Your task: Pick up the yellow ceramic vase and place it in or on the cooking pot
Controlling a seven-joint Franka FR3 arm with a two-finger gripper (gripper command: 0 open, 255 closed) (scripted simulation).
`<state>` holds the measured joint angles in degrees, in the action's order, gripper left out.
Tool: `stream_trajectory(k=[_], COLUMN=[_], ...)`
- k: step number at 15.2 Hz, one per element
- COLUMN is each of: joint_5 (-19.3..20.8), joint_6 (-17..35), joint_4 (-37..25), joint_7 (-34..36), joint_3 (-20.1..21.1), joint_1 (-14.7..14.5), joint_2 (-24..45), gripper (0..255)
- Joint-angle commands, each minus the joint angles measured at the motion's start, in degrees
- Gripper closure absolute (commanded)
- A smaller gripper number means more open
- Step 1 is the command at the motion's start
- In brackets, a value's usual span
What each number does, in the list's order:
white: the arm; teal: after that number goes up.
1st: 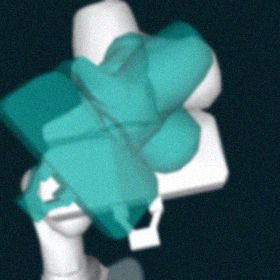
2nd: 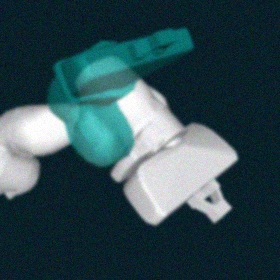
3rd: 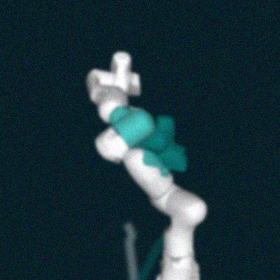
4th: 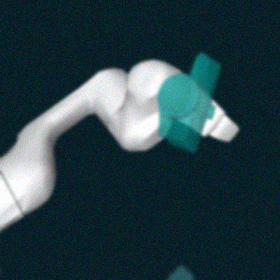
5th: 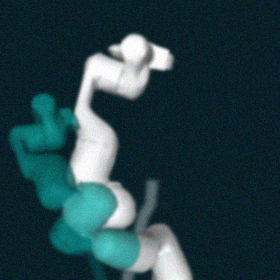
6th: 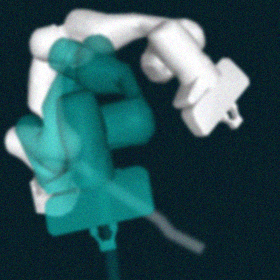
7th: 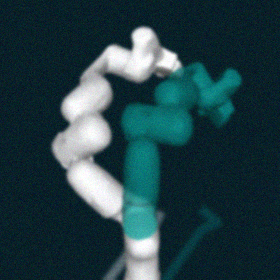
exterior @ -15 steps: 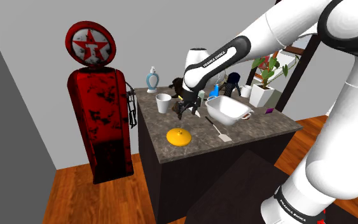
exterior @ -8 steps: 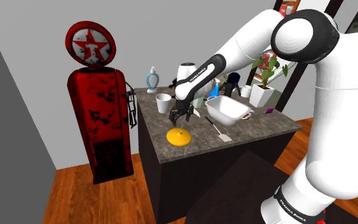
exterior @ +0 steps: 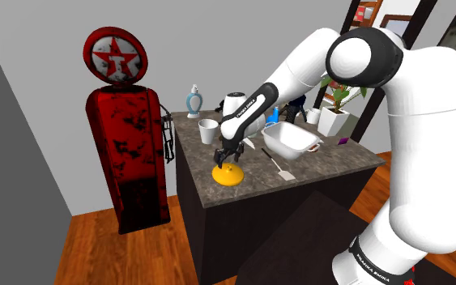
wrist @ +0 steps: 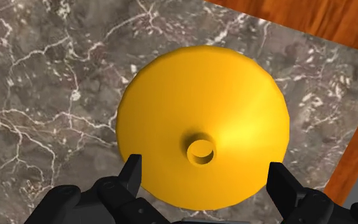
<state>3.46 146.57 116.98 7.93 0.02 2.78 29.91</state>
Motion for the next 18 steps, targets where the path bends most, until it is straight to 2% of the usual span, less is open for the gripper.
stream_trajectory(k=[1, 7, 8, 18], joint_5=[0.02, 0.02, 0.02, -0.02], joint_6=[0.38, 0.38, 0.38, -0.16], joint_4=[-0.26, -0.27, -0.27, -0.15], joint_7=[0.01, 0.01, 0.01, -0.03], joint_3=[-0.02, -0.02, -0.02, 0.00], joint_1=[0.01, 0.01, 0.01, 0.02], joint_2=[0.62, 0.62, 0.62, -0.04], gripper=[0, 0, 255, 255])
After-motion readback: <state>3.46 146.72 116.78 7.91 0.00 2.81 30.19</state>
